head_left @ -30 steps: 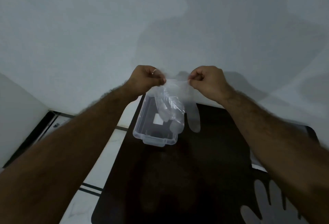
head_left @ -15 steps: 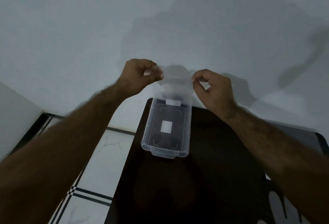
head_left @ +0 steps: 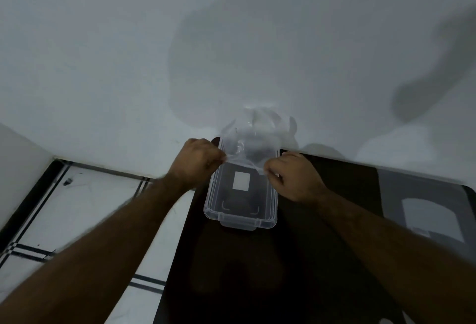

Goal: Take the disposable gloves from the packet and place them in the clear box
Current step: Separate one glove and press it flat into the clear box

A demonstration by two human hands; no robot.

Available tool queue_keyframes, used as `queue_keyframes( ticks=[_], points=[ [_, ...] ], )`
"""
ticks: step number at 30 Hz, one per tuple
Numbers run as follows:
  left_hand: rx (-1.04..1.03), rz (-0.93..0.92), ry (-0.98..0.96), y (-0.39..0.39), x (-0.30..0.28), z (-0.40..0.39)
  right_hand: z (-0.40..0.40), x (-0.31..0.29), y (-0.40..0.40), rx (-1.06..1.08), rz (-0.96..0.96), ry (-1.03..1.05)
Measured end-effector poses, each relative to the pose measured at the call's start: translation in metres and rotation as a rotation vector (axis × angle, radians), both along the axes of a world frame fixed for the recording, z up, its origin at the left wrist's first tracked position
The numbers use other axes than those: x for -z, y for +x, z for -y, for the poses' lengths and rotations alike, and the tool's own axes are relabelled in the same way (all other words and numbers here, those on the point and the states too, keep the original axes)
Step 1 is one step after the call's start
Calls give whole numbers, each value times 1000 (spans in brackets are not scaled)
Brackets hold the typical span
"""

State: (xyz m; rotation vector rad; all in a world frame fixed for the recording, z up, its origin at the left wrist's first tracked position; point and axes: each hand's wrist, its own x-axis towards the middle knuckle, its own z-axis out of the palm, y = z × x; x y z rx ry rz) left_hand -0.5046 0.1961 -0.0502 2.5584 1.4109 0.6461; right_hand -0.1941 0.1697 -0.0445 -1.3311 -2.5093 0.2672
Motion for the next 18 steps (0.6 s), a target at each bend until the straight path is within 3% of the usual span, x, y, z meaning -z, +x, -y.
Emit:
queue_keyframes(
  ticks=[8,13,18],
  points=[
    [154,-369,-41,6,20,8,-5,31,-23,-81,391,-202],
    [244,-576,-16,17,24,5,-9,38,-38,-116,512,-351],
    [299,-874,-98,36,28,2,-9,53,-45,-163,655,-318]
  ],
)
